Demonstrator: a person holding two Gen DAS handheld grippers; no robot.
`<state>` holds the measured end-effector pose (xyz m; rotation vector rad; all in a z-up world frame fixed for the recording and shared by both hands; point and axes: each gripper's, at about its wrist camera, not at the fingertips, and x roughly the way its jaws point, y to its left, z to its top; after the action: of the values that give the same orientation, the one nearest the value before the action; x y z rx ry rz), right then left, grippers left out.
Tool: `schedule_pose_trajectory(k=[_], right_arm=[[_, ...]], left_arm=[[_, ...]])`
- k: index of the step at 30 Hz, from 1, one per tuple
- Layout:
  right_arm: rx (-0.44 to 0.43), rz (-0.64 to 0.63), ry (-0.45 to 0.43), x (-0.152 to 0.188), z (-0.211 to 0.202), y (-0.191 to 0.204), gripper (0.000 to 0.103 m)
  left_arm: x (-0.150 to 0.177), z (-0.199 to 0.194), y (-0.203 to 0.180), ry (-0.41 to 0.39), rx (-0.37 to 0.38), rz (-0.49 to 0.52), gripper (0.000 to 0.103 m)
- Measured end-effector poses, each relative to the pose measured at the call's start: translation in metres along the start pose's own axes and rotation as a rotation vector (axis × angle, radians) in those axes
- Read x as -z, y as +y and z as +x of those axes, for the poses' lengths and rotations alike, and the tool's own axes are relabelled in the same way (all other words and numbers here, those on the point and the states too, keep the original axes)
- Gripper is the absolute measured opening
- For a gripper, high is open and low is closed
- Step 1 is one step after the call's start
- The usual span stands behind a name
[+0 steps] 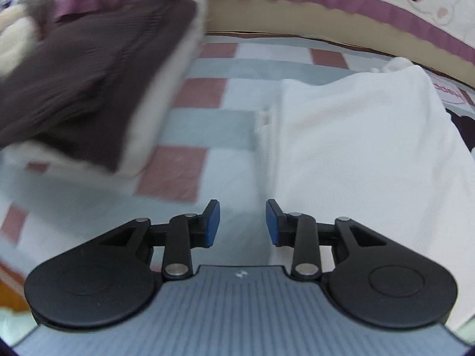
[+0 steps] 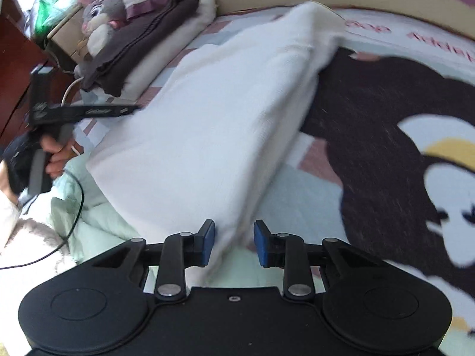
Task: Fold clothes
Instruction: 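Pinch the white waffle garment end with the right gripper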
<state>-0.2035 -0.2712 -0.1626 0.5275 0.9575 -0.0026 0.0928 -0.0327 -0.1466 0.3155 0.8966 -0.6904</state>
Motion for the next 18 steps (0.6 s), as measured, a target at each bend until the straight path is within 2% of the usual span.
schedule_pose_trajectory(k=[1,3,4,5,7,9,11,12,14,15,16,18], right_arm=[[0.003,-0.005,0.009,0.003,-0.002,0.0,0.027],[0.047,-0.052,0.051,0.01,0.001,0.008,0.022],[0.082,-0.08,0.061,0.016,0.003,0.013,0.022],[0.105,-0.101,0.043,0.018,0.002,0.017,0.022],[0.131,-0.144,-0.042,0.015,-0.007,0.026,0.023],[0.178,-0.219,-0.171,0.004,-0.019,0.037,0.036],[0.219,-0.287,-0.276,-0.011,-0.028,0.049,0.04],[0.195,-0.31,-0.307,-0.017,-0.032,0.054,0.042],[0.122,-0.375,-0.313,-0.021,-0.032,0.066,0.054],[0.107,-0.441,-0.295,-0.018,-0.029,0.074,0.056],[0.091,-0.508,-0.277,-0.014,-0.025,0.082,0.056],[0.06,-0.632,-0.215,-0.003,-0.016,0.092,0.056]], left_arm=[[0.006,-0.01,0.01,-0.02,0.055,-0.092,0.045],[0.017,-0.028,0.029,-0.056,0.196,-0.275,0.054],[0.024,-0.033,0.031,-0.053,0.242,-0.307,0.054],[0.029,-0.035,0.028,-0.042,0.253,-0.292,0.054],[0.039,-0.032,0.013,0.004,0.178,-0.172,0.054],[0.048,-0.024,-0.002,0.061,0.087,-0.046,0.054],[0.05,-0.024,-0.003,0.071,0.051,-0.027,0.056],[0.051,-0.024,-0.002,0.072,0.039,-0.027,0.057],[0.051,-0.026,0.002,0.066,-0.028,-0.033,0.057],[0.051,-0.025,0.005,0.069,-0.072,-0.028,0.056],[0.051,-0.025,0.009,0.068,-0.09,-0.033,0.053],[0.052,-0.026,0.018,0.057,-0.09,-0.057,0.053]])
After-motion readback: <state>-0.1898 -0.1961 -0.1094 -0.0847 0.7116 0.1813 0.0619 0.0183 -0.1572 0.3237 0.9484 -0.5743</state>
